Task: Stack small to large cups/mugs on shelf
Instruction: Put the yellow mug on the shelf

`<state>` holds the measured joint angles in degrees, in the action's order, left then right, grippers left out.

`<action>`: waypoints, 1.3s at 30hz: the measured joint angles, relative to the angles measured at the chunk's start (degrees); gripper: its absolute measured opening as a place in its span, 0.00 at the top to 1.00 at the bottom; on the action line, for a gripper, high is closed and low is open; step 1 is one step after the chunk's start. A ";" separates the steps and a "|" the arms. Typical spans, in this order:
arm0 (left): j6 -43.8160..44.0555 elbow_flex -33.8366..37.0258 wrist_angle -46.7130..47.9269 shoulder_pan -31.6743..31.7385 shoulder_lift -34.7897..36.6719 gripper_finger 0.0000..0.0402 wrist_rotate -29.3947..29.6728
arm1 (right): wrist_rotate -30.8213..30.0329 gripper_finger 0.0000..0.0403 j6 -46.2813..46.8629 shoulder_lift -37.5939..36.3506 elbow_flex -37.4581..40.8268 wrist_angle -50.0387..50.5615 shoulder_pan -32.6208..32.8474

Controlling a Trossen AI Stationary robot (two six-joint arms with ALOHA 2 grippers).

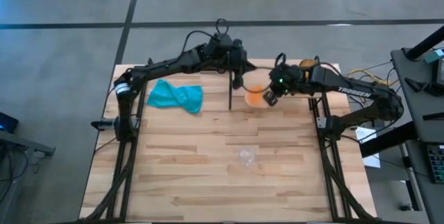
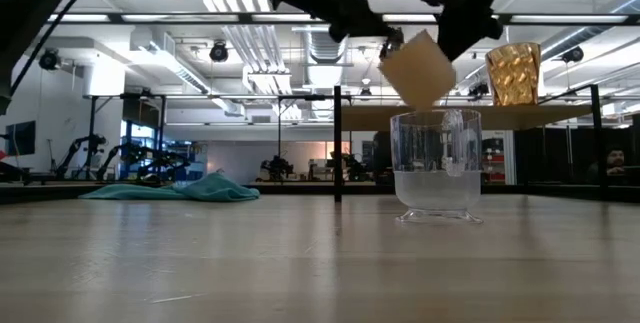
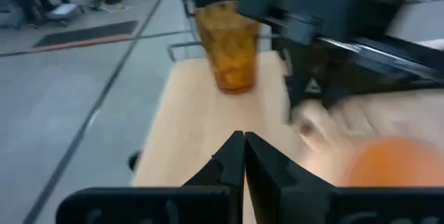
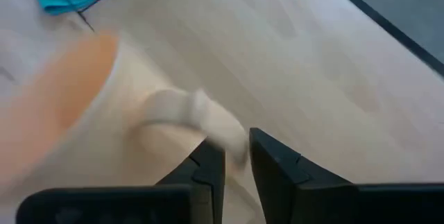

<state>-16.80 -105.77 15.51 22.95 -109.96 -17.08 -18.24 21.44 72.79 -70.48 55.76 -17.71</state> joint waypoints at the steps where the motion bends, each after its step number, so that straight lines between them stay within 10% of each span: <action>1: -0.01 -0.96 -0.27 0.10 -0.70 0.99 -0.08 | 0.02 0.85 0.13 0.00 0.20 -0.23 0.18; 39: -0.28 -4.69 7.45 0.37 -1.98 1.00 -3.04 | -15.59 0.96 9.97 -4.48 9.56 -12.80 0.90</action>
<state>-17.09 -110.45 22.96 23.32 -111.94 -20.12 -33.83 31.41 68.32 -60.92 42.96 -16.81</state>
